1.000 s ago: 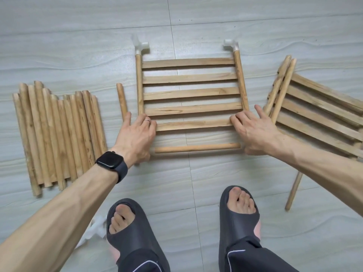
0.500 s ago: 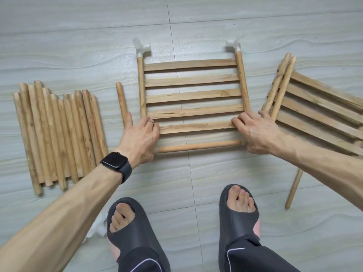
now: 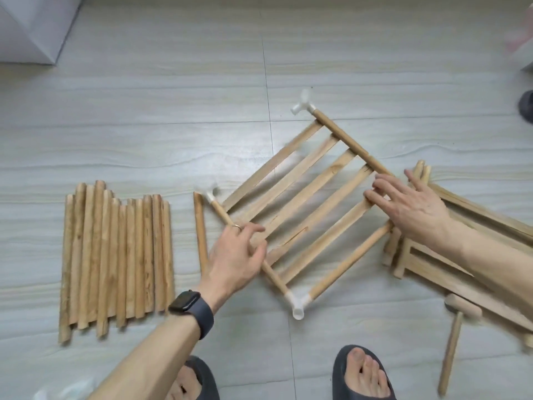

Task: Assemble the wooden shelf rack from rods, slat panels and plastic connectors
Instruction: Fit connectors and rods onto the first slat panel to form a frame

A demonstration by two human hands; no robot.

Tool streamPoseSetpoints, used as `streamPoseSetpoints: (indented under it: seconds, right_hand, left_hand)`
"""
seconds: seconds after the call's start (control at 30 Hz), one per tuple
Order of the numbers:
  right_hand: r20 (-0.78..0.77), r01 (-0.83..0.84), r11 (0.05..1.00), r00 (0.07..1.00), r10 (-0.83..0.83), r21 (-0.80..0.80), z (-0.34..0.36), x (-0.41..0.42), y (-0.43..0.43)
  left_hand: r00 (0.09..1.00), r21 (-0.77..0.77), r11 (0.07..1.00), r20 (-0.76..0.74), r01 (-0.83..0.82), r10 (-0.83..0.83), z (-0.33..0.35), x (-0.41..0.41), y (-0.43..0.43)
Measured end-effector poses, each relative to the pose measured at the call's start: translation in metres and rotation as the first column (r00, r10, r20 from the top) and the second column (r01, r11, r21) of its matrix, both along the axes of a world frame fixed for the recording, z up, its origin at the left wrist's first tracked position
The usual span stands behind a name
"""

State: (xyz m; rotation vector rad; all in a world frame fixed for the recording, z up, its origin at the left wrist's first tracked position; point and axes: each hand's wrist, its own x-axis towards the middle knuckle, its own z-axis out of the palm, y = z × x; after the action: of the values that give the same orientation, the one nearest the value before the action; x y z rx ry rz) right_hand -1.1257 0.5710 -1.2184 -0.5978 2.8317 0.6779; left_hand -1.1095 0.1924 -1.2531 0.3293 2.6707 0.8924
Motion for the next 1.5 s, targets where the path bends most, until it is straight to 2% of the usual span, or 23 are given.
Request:
streamPoseSetpoints:
  seconds: [0.07, 0.13, 0.2, 0.23, 0.27, 0.33, 0.37, 0.4, 0.47, 0.5, 0.57, 0.63, 0.7, 0.8, 0.9, 0.97, 1.1, 1.2, 1.33, 1.4, 1.5]
  right_hand:
    - [0.02, 0.0, 0.998, 1.0, -0.001, 0.059, -0.001, -0.009, 0.003]
    - [0.125, 0.046, 0.978, 0.99, -0.072, 0.202, -0.004, -0.021, 0.003]
    - [0.157, 0.036, 0.942, 0.983, -0.094, 0.333, -0.01, -0.033, 0.001]
    - [0.147, 0.045, 0.936, 0.984, -0.102, 0.348, -0.015, -0.038, -0.001]
    - [0.122, 0.071, 0.941, 0.986, -0.117, 0.332, -0.019, -0.042, -0.003]
    - [0.028, 0.211, 0.96, 0.975, -0.22, 0.183, -0.025, -0.052, -0.016]
    - [-0.009, 0.337, 0.939, 0.941, -0.337, 0.065, -0.027, -0.055, -0.028]
    - [-0.006, 0.474, 0.878, 0.88, -0.475, -0.06, -0.027, -0.056, -0.045]
    - [0.099, 0.628, 0.726, 0.771, -0.629, -0.279, -0.025, -0.048, -0.087]
    - [0.137, 0.612, 0.707, 0.782, -0.608, -0.354, -0.026, -0.038, -0.11]
    - [0.206, 0.491, 0.75, 0.87, -0.449, -0.443, -0.03, -0.007, -0.157]
    - [0.322, 0.36, 0.824, 0.918, -0.231, -0.438, -0.037, 0.03, -0.196]
    - [0.438, 0.27, 0.891, 0.894, -0.091, -0.366, -0.044, 0.051, -0.215]
    - [0.429, 0.197, 0.931, 0.902, -0.049, -0.307, -0.05, 0.05, -0.211]
    - [0.409, 0.153, 0.955, 0.912, -0.037, -0.255, -0.052, 0.044, -0.193]
    - [0.402, 0.151, 0.968, 0.914, -0.059, -0.201, -0.052, 0.039, -0.176]
    - [0.354, 0.243, 0.963, 0.916, -0.188, -0.116, -0.051, 0.03, -0.119]
    - [0.329, 0.458, 0.871, 0.862, -0.386, -0.178, -0.052, 0.023, -0.075]
    - [0.373, 0.666, 0.691, 0.739, -0.561, -0.28, -0.06, 0.003, -0.054]
    - [0.325, 0.692, 0.673, 0.72, -0.614, -0.261, -0.062, -0.002, -0.066]
    - [0.322, 0.659, 0.658, 0.752, -0.576, -0.364, -0.066, 0.007, -0.107]
  left_hand:
    - [0.978, -0.182, 0.974, -0.179, -0.137, 0.104, -0.003, -0.027, -0.015]
    - [0.991, -0.368, 0.924, -0.118, -0.107, 0.067, -0.006, -0.049, -0.034]
    - [0.998, -0.507, 0.861, -0.003, 0.05, -0.06, -0.015, -0.057, -0.048]
    - [0.993, -0.551, 0.828, 0.019, 0.106, -0.115, -0.02, -0.056, -0.054]
    - [0.99, -0.568, 0.814, 0.017, 0.125, -0.141, -0.023, -0.053, -0.057]
    - [0.992, -0.582, 0.807, 0.0, 0.101, -0.125, -0.024, -0.047, -0.061]
    - [0.993, -0.596, 0.799, -0.012, 0.084, -0.113, -0.024, -0.044, -0.061]
    - [0.994, -0.603, 0.795, -0.026, 0.068, -0.105, -0.025, -0.042, -0.062]
    - [0.996, -0.571, 0.82, -0.055, 0.027, -0.071, -0.027, -0.036, -0.061]
    - [0.997, -0.537, 0.844, -0.066, -0.003, -0.038, -0.029, -0.032, -0.06]
    - [0.996, -0.488, 0.871, -0.089, -0.051, 0.008, -0.032, -0.021, -0.057]
    - [0.992, -0.465, 0.878, -0.109, -0.112, 0.069, -0.031, -0.01, -0.059]
    - [0.983, -0.491, 0.852, -0.092, -0.182, 0.158, -0.032, -0.002, -0.075]
    - [0.979, -0.555, 0.81, -0.04, -0.188, 0.199, -0.035, 0.007, -0.111]
    - [0.991, -0.56, 0.82, -0.005, -0.116, 0.137, -0.037, 0.013, -0.132]
    - [0.99, -0.55, 0.826, -0.007, -0.121, 0.141, -0.037, 0.013, -0.135]
    - [0.965, -0.483, 0.841, -0.035, -0.244, 0.26, -0.036, 0.007, -0.127]
    - [0.935, -0.411, 0.849, -0.021, -0.332, 0.355, -0.036, 0.002, -0.118]
    - [0.935, -0.436, 0.836, -0.033, -0.332, 0.354, -0.04, 0.004, -0.117]
    - [0.938, -0.424, 0.845, -0.03, -0.325, 0.346, -0.04, 0.007, -0.118]
    - [0.914, -0.258, 0.878, -0.08, -0.404, 0.397, -0.033, 0.005, -0.126]
